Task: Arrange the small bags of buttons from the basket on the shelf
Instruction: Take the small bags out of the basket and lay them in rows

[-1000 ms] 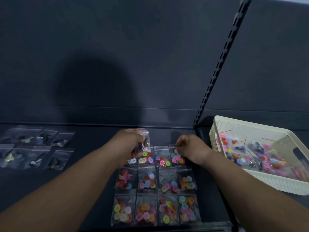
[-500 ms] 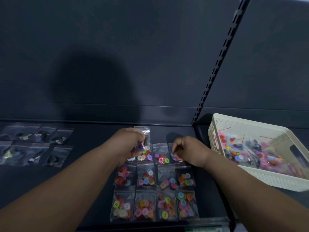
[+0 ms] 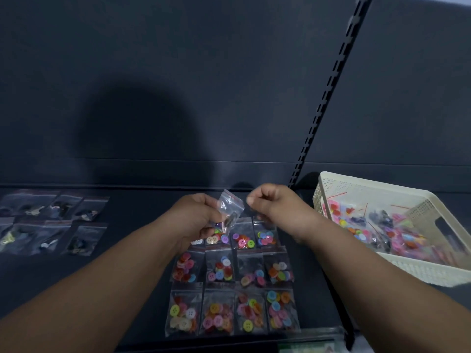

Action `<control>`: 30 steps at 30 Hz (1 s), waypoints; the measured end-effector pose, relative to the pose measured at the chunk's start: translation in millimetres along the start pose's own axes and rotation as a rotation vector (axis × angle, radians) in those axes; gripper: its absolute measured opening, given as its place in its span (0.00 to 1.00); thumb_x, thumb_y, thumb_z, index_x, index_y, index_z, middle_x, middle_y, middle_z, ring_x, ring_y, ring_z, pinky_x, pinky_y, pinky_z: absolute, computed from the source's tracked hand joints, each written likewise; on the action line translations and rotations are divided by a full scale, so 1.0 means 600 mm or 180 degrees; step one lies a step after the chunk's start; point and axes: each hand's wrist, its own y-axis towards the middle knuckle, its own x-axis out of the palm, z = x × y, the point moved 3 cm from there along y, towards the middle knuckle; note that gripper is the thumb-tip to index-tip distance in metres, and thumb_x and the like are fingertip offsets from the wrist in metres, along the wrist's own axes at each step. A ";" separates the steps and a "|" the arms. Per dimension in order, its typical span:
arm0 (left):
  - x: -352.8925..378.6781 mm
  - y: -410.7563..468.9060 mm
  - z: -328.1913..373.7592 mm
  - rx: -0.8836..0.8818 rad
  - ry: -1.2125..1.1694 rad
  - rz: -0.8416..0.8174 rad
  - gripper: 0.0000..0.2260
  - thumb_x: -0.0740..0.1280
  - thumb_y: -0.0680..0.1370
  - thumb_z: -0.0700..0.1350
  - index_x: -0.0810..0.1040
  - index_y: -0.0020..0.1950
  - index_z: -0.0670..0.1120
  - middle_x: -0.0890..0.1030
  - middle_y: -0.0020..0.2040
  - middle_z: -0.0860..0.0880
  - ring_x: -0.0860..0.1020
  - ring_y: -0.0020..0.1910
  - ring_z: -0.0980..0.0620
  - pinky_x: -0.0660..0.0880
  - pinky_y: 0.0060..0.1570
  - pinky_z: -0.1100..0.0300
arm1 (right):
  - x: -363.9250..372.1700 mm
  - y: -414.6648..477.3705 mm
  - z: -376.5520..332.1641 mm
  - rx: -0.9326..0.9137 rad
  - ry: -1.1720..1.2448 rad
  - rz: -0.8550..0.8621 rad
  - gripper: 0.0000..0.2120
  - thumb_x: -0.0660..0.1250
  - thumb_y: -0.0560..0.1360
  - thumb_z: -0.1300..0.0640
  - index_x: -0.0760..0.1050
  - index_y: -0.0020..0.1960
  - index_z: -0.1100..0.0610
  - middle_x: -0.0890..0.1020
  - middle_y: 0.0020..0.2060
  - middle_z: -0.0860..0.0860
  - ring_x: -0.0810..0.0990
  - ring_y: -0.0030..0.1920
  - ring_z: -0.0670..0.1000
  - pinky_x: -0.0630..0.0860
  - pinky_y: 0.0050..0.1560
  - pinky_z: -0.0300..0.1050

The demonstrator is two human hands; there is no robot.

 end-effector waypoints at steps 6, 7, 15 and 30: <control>0.004 -0.005 0.011 0.0107 -0.0506 -0.0093 0.08 0.67 0.74 0.30 0.73 0.42 0.43 0.79 0.43 0.43 0.79 0.39 0.50 0.80 0.38 0.59 | 0.042 0.004 -0.018 0.0753 0.0991 -0.0601 0.08 0.71 0.73 0.57 0.74 0.49 0.52 0.82 0.39 0.48 0.79 0.36 0.46 0.74 0.40 0.40; 0.002 -0.005 0.011 0.0118 -0.0601 -0.0097 0.08 0.66 0.74 0.30 0.73 0.42 0.42 0.79 0.43 0.43 0.79 0.40 0.49 0.81 0.37 0.59 | 0.046 0.005 -0.017 0.0789 0.1076 -0.0619 0.09 0.71 0.73 0.59 0.73 0.49 0.53 0.82 0.38 0.48 0.79 0.35 0.46 0.75 0.41 0.41; -0.031 -0.013 0.005 0.0057 -0.0358 -0.0032 0.05 0.66 0.76 0.34 0.76 0.45 0.43 0.81 0.43 0.44 0.81 0.39 0.49 0.80 0.37 0.59 | 0.076 0.021 -0.030 0.0727 0.1058 -0.0471 0.09 0.70 0.73 0.65 0.73 0.39 0.53 0.81 0.31 0.47 0.78 0.30 0.43 0.75 0.36 0.38; -0.229 -0.087 -0.054 0.0275 -0.0305 0.0913 0.08 0.66 0.76 0.37 0.74 0.39 0.46 0.80 0.35 0.46 0.77 0.30 0.52 0.74 0.31 0.61 | 0.278 0.034 -0.112 0.0633 0.0913 -0.0968 0.10 0.66 0.76 0.63 0.72 0.38 0.54 0.78 0.26 0.50 0.76 0.24 0.45 0.72 0.26 0.36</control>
